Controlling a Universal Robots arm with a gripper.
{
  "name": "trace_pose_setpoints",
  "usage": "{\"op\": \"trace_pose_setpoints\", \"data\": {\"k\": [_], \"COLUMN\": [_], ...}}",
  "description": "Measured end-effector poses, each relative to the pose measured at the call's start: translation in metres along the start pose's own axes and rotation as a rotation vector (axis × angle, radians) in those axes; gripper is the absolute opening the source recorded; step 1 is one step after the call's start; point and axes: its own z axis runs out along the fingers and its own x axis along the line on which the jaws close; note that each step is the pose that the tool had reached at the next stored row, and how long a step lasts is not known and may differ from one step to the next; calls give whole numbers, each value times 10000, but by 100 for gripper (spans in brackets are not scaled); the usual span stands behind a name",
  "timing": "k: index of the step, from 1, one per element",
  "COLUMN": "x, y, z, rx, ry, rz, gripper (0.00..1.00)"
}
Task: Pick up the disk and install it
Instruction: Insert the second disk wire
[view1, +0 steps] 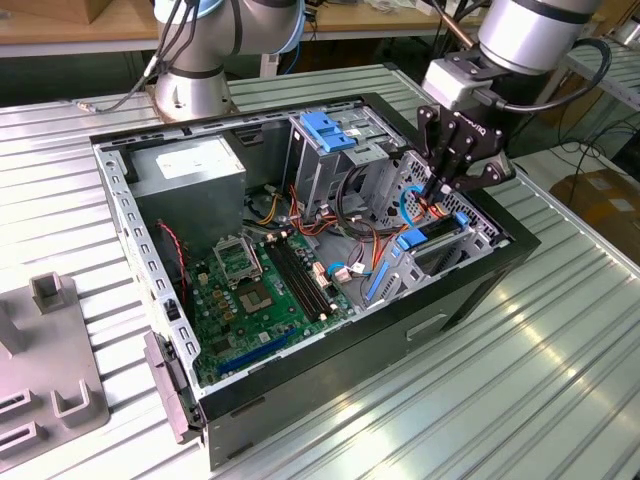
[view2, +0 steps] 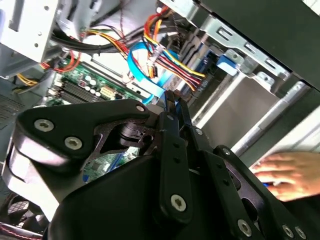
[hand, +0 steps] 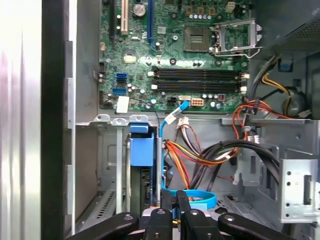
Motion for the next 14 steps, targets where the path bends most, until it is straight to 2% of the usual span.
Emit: {"op": "trace_pose_setpoints", "data": {"k": [1, 2, 3, 6, 8, 9, 10, 14], "x": [8, 24, 46, 107, 164, 184, 220, 254], "y": [1, 4, 7, 16, 21, 22, 25, 28], "z": [-1, -1, -1, -2, 0, 1, 3, 8], "rx": [2, 5, 7, 14, 19, 21, 20, 19], "ry": [-183, -432, -497, -524, -791, -888, -924, -926], "rz": [3, 5, 1, -15, -18, -18, -25, -37], "gripper": [16, 16, 16, 16, 16, 16, 16, 16]}}
